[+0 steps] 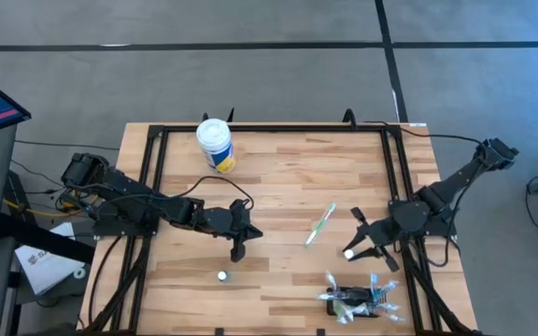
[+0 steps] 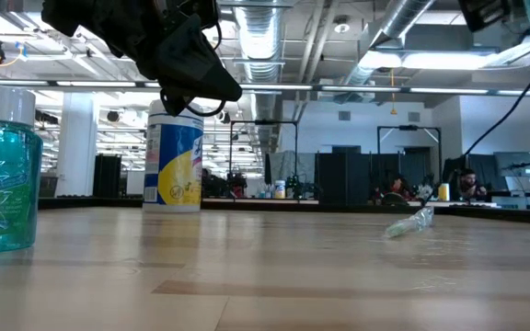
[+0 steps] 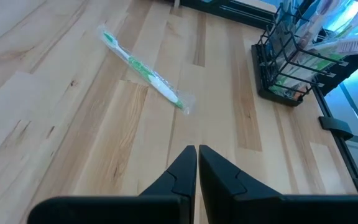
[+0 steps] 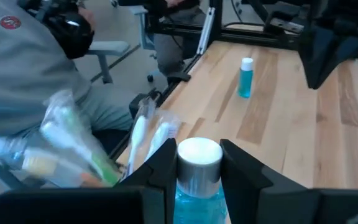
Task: Pick & Place toothbrushing station
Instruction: Put the top blue mouthwash into the wire organizer
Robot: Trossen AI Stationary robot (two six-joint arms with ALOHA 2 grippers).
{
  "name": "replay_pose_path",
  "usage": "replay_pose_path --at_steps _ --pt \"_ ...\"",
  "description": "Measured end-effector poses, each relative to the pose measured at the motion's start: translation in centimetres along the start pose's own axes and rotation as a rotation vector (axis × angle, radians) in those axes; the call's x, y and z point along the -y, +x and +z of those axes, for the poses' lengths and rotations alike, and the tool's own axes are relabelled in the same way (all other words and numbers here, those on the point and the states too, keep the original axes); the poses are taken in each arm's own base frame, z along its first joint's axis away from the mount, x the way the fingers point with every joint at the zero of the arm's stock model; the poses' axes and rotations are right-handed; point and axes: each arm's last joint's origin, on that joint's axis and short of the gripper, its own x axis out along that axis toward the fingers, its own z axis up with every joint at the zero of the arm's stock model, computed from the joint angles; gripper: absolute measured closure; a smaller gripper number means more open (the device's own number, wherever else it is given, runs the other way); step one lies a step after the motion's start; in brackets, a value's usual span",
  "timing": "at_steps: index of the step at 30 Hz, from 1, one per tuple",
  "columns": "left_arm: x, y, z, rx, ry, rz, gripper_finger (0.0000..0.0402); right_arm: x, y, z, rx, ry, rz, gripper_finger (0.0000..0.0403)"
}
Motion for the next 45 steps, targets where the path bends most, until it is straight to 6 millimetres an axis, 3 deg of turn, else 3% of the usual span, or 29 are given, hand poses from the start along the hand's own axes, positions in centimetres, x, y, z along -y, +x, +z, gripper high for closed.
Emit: replay_pose_path --at_steps 10,14,18,26,34,45 --pt "0.0 0.0 0.0 0.005 -0.001 0.000 0.0389 -0.3 -1.3 -2.7 0.142 -0.084 0.087 0.0319" --pt "0.1 0.0 0.1 0.015 -0.003 -0.005 0.0389 -0.4 -1.3 -4.0 0.119 -0.119 0.136 0.0319" --pt "0.1 0.0 0.3 0.030 -0.007 -0.011 0.0389 -1.0 -1.3 -4.0 0.162 -0.207 0.266 0.0319" --pt "0.3 0.0 0.9 0.088 -0.022 -0.035 0.0389 -1.3 -1.1 -5.5 0.148 -0.252 0.317 0.0319" --pt "0.3 0.0 0.9 0.091 -0.023 -0.033 0.0389 -1.7 -1.1 -5.1 0.195 -0.277 0.356 0.0319" --pt "0.4 -0.1 0.9 0.097 -0.025 -0.031 0.0389 -2.2 0.5 -5.0 0.208 -0.297 0.432 0.0319"
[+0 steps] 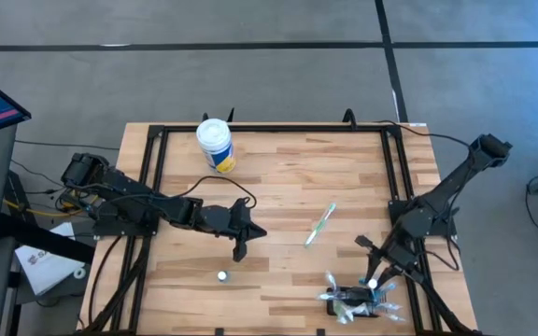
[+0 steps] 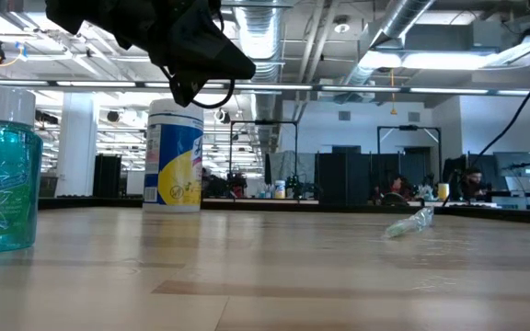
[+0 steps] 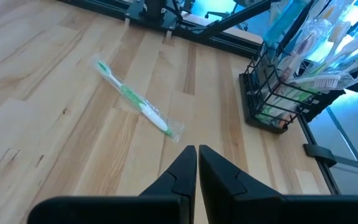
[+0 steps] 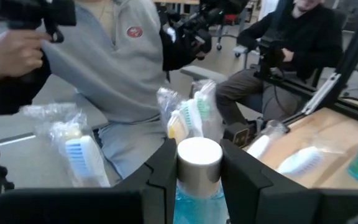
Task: Pick & Place toothbrushing station
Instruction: Put the top blue mouthwash into the wire organizer
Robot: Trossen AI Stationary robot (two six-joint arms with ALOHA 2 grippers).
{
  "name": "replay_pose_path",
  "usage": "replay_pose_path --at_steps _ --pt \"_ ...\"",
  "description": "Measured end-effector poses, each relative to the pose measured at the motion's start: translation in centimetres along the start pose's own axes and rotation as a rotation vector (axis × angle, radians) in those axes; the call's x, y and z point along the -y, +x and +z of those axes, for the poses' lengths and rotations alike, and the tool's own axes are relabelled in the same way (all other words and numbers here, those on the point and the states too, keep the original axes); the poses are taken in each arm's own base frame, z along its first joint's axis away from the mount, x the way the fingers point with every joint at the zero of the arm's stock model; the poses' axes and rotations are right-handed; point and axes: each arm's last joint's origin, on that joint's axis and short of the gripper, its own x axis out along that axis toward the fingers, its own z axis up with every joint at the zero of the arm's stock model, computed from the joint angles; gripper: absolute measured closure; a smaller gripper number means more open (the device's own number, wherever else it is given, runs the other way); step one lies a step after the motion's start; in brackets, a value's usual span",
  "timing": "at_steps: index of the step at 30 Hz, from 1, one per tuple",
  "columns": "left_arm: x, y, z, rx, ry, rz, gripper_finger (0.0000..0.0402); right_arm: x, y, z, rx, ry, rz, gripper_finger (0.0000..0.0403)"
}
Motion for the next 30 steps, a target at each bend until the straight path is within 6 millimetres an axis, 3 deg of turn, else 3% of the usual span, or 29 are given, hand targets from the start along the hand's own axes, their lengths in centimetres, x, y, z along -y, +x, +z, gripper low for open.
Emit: replay_pose_path --at_steps 30 --pt "0.0 0.0 0.0 0.001 0.002 -0.001 0.0389 -0.3 4.9 -1.9 0.052 -0.002 0.165 0.0319"
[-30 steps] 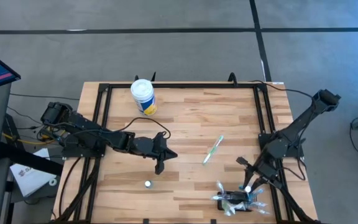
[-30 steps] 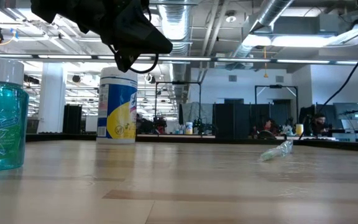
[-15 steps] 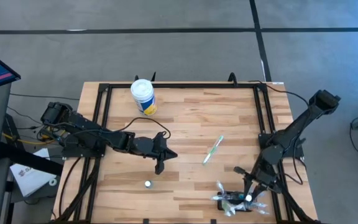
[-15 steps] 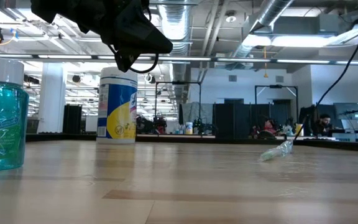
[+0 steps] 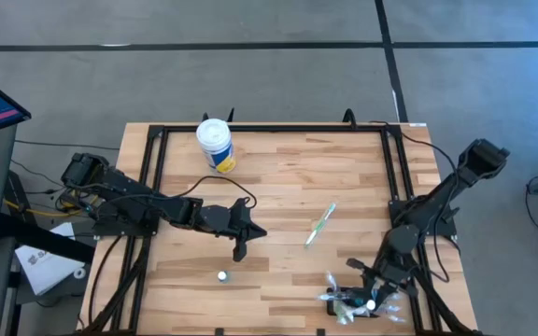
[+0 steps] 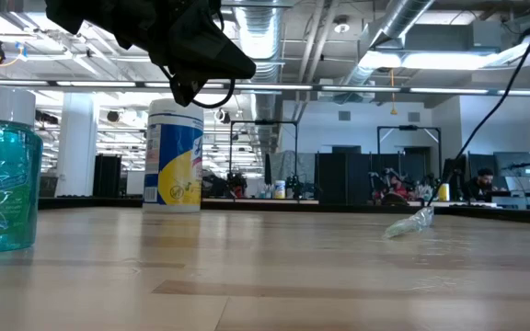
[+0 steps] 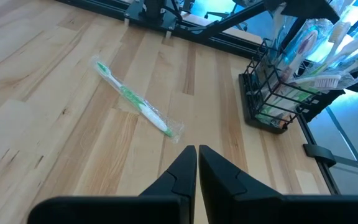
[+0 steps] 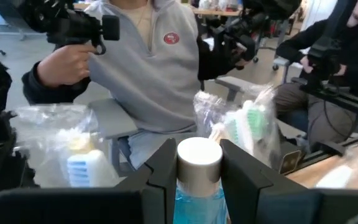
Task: Pick & Place toothbrushing station
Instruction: Put the top blue mouthwash into the wire organizer
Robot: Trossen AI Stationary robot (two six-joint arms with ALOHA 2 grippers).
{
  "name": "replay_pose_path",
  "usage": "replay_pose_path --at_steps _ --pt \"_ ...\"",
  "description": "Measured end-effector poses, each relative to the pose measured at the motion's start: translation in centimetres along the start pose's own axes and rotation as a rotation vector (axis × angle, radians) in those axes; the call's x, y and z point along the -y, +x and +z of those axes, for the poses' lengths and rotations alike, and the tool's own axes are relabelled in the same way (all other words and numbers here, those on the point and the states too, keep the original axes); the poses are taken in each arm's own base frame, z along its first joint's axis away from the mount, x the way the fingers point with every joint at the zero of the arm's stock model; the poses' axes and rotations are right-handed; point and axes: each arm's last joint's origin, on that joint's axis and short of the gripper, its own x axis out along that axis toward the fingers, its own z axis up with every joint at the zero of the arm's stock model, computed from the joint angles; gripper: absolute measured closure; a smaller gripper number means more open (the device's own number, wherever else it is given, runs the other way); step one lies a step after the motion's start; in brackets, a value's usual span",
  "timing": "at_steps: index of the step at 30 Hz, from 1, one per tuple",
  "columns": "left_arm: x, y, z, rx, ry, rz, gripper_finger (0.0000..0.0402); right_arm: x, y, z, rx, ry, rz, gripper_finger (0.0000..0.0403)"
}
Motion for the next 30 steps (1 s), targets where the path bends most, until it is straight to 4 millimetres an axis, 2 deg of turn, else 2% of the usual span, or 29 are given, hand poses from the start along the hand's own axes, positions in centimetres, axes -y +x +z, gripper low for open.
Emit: replay_pose_path --at_steps 12,30 --pt "0.0 0.0 0.0 -0.001 0.000 -0.002 0.0389 0.3 1.2 -1.1 0.011 0.000 0.030 0.0319" --pt "0.0 0.0 0.0 0.000 0.000 0.002 0.0389 0.4 2.0 -1.9 0.019 0.005 0.048 0.0319"
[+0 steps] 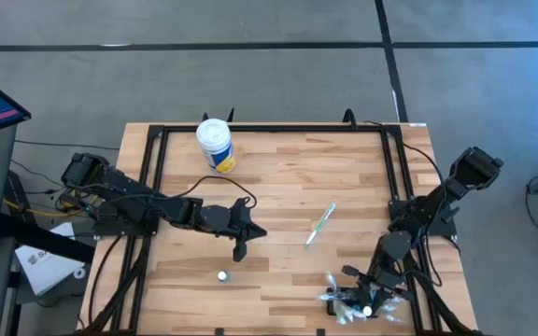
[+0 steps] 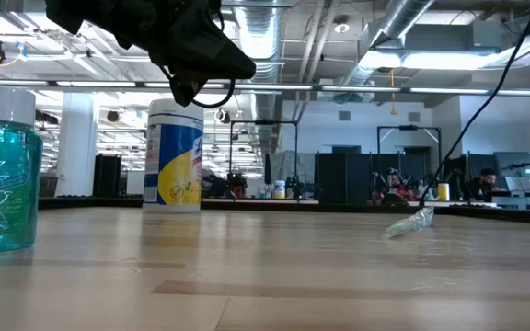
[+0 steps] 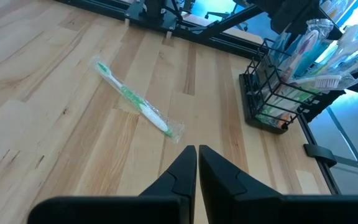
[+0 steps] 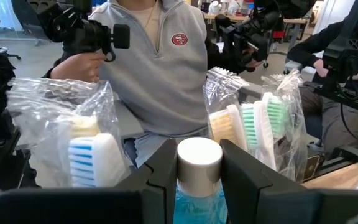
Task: Pick & Place toothbrushing station
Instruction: Put the top blue mouthwash into the wire organizer
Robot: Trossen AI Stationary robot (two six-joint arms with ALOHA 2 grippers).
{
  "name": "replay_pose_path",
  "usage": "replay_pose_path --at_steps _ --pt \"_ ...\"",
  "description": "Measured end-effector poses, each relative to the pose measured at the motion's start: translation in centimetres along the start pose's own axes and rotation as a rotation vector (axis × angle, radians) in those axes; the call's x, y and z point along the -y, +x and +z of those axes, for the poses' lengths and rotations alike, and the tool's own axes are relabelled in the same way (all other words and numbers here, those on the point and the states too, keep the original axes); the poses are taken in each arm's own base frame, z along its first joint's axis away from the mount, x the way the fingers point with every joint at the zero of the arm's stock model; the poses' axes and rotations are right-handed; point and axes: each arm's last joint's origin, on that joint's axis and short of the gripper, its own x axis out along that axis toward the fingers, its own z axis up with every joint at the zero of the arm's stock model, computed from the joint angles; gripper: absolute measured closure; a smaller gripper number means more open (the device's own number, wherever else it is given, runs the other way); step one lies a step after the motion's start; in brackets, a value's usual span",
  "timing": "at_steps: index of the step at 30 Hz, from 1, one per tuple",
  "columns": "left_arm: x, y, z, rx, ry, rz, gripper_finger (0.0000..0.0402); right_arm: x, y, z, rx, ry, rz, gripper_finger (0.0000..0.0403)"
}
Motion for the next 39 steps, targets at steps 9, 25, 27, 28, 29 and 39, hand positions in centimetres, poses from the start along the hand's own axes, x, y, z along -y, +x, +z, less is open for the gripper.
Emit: replay_pose_path --at_steps 9,25,27,28,29,39 --pt "0.0 0.0 0.0 0.000 0.000 -0.001 0.0389 0.0 0.0 -0.1 -0.013 0.013 0.001 0.0319" --pt "0.0 0.0 0.0 -0.001 0.000 -0.001 0.0389 0.1 -0.2 -0.1 -0.016 0.027 -0.004 0.0319" --pt "0.0 0.0 0.0 -0.001 0.000 -0.001 0.0389 0.1 -0.2 -0.1 -0.019 0.028 -0.003 0.0319" --pt "0.0 0.0 0.0 -0.001 0.000 -0.001 0.0389 0.1 -0.2 -0.1 -0.020 0.031 -0.004 0.0319" --pt "0.0 0.0 0.0 -0.001 0.000 -0.001 0.0389 0.1 -0.2 -0.1 -0.020 0.033 -0.004 0.0319" --pt "0.0 0.0 0.0 -0.001 0.007 -0.001 0.0389 -0.2 -1.1 0.6 -0.050 0.027 -0.013 0.0319"
